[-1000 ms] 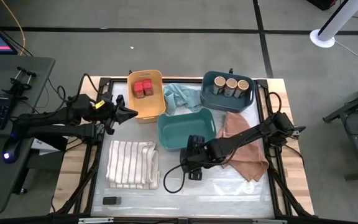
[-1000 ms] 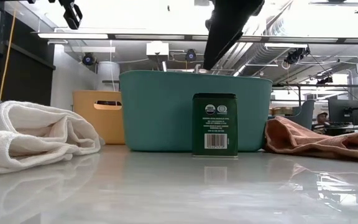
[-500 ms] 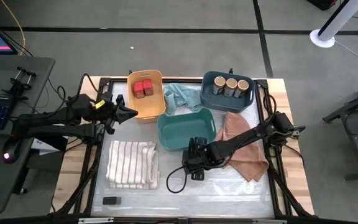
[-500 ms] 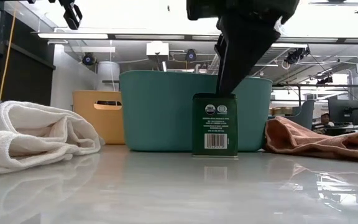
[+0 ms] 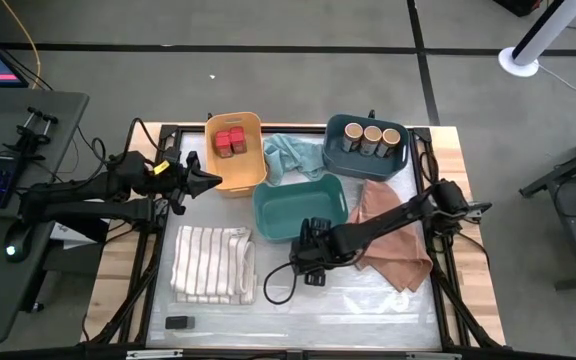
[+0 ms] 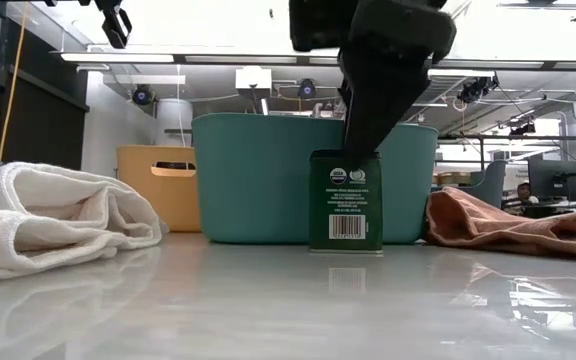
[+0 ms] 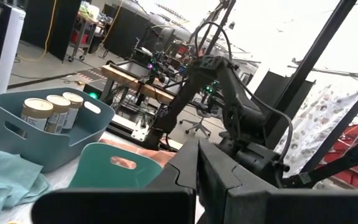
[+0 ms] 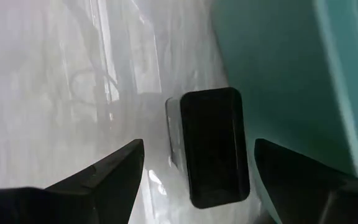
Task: Sort spices by type
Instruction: Put the top green seasoning can into the green bin
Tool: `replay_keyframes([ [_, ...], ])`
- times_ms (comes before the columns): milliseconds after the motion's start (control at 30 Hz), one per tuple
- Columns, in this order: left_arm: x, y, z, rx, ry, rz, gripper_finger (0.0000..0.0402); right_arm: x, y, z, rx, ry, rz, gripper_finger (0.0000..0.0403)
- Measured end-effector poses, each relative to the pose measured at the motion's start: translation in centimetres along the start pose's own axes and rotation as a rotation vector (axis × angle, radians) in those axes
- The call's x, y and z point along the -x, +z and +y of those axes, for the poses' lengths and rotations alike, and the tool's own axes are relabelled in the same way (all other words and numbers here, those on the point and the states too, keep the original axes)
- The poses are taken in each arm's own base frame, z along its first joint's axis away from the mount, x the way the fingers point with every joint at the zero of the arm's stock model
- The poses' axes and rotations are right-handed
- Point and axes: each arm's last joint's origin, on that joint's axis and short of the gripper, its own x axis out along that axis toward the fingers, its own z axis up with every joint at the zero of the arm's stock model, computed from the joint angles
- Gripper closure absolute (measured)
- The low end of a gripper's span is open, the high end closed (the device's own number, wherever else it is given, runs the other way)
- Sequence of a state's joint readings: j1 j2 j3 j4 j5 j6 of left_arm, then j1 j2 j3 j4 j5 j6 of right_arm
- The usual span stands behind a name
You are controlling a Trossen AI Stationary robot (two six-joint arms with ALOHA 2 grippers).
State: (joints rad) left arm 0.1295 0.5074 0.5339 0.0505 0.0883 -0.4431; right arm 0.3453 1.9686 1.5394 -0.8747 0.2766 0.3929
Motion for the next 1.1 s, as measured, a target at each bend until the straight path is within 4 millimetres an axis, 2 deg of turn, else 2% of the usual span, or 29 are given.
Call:
replay_keyframes([
  [100,0.0,0.0,0.0,0.001,0.000,0.000,0.0402,-0.6,0.0,0.2,0.005,0.017,0.017,0.0113],
  [200,0.0,0.0,0.0,0.000,-0.001,-0.001,0.0402,-0.8,-0.1,0.4,0.004,0.021,0.019,0.0144],
  [433,0.0,0.0,0.0,0.000,0.002,-0.001,0.0401,-0.2,-0.2,1.1,-0.045,0.107,0.076,0.0268],
  [467,0.0,0.0,0.0,0.000,0.002,-0.001,0.0402,0.1,-0.2,1.2,-0.051,0.124,0.087,0.0279],
  [567,0.0,0.0,0.0,0.000,0.003,-0.001,0.0402,1.9,0.4,1.3,-0.054,0.176,0.085,0.0277],
  [667,0.0,0.0,0.0,0.000,0.003,-0.001,0.0402,5.0,1.3,1.0,-0.060,0.237,0.051,0.0277],
  [800,0.0,0.0,0.0,0.000,0.003,-0.001,0.0402,9.8,2.1,-0.5,-0.087,0.199,-0.026,0.0277],
  [933,0.0,0.0,0.0,0.000,0.003,-0.001,0.0401,13.3,2.6,-3.7,-0.242,-0.008,-0.121,0.0277],
  [1000,0.0,0.0,0.0,0.000,0.003,-0.001,0.0402,13.8,2.3,-5.8,-0.403,-0.120,-0.125,0.0277],
  [1100,0.0,0.0,0.0,0.000,0.003,-0.001,0.0401,12.8,1.5,-9.0,-0.690,-0.222,-0.022,0.0277],
])
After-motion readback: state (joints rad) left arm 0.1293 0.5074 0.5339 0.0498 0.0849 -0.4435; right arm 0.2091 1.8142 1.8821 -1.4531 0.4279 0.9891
